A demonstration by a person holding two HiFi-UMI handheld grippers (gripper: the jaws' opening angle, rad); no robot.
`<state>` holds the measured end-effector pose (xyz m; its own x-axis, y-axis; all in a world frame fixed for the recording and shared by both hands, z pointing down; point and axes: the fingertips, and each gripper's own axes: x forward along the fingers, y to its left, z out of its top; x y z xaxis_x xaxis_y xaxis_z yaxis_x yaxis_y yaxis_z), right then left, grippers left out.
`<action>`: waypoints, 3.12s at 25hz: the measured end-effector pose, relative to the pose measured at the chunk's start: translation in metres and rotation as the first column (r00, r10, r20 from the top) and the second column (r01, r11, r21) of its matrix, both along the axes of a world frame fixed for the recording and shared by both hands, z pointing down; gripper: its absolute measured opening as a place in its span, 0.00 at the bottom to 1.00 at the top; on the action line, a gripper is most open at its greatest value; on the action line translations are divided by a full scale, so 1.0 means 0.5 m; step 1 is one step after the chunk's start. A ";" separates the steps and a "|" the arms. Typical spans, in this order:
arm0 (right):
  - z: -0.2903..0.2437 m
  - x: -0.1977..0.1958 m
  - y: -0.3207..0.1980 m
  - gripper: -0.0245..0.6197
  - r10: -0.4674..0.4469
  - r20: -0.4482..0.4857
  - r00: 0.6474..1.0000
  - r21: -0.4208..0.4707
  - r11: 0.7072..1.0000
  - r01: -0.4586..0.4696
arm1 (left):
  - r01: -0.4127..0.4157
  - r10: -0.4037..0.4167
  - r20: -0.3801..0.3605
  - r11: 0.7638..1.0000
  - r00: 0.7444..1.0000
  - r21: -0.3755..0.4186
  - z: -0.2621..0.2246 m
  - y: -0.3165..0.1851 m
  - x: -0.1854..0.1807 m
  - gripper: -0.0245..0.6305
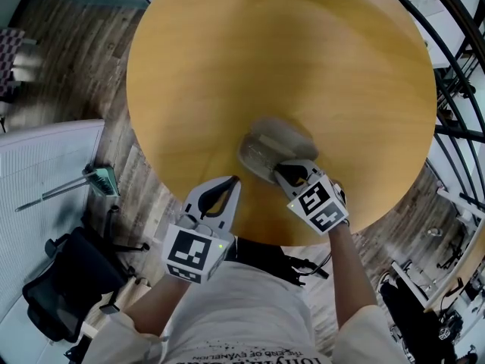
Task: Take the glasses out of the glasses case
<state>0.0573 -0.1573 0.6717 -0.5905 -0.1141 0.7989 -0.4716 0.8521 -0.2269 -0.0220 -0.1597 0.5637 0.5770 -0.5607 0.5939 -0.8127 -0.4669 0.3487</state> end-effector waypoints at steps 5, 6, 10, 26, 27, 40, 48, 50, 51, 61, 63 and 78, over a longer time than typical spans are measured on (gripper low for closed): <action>0.002 -0.008 0.003 0.09 -0.012 0.010 1.000 0.002 1.000 0.012 | 0.002 -0.002 -0.002 1.000 1.000 0.016 0.001 -0.001 -0.005 0.07; 0.002 -0.008 0.003 0.09 -0.010 0.013 1.000 0.001 1.000 0.010 | 0.002 -0.002 -0.003 1.000 1.000 0.017 0.002 -0.001 -0.005 0.07; 0.000 -0.009 0.001 0.09 -0.012 0.009 1.000 0.010 1.000 0.012 | 0.000 0.000 -0.001 1.000 1.000 0.014 0.001 0.002 -0.005 0.07; -0.064 -0.009 -0.016 0.09 0.013 0.029 1.000 0.091 0.996 -0.015 | -0.010 0.009 0.018 0.998 1.000 0.062 -0.043 0.023 -0.012 0.07; -0.073 -0.008 -0.015 0.09 0.014 0.030 0.999 0.098 0.995 -0.017 | -0.012 0.011 0.021 0.998 1.000 0.068 -0.050 0.025 -0.013 0.07; -0.194 -0.002 0.025 0.09 0.118 0.117 0.986 0.147 0.980 -0.135 | -0.068 0.060 0.054 0.982 0.997 0.176 -0.133 0.059 -0.013 0.07; -0.328 0.005 0.067 0.09 0.220 0.220 0.950 0.214 0.940 -0.267 | -0.086 0.085 0.016 0.971 0.996 0.223 -0.185 0.083 -0.002 0.07; -0.365 0.001 0.082 0.09 0.244 0.253 0.936 0.228 0.925 -0.303 | -0.094 0.094 0.011 0.967 0.996 0.235 -0.203 0.089 0.004 0.07; -0.381 -0.001 0.089 0.09 0.257 0.277 0.926 0.229 0.918 -0.323 | -0.098 0.098 0.009 0.965 0.995 0.242 -0.211 0.092 0.005 0.07; -0.518 0.009 0.154 0.09 0.358 0.445 0.821 0.217 0.846 -0.487 | -0.133 0.136 0.011 0.946 0.991 0.295 -0.280 0.130 0.020 0.07; -0.543 0.013 0.158 0.09 0.370 0.480 0.796 0.221 0.827 -0.518 | -0.138 0.142 0.010 0.941 0.990 0.309 -0.293 0.131 0.026 0.07; -0.581 0.018 0.172 0.09 0.445 0.538 0.716 0.228 0.741 -0.632 | -0.123 0.137 -0.010 0.920 0.991 0.373 -0.346 0.148 0.040 0.07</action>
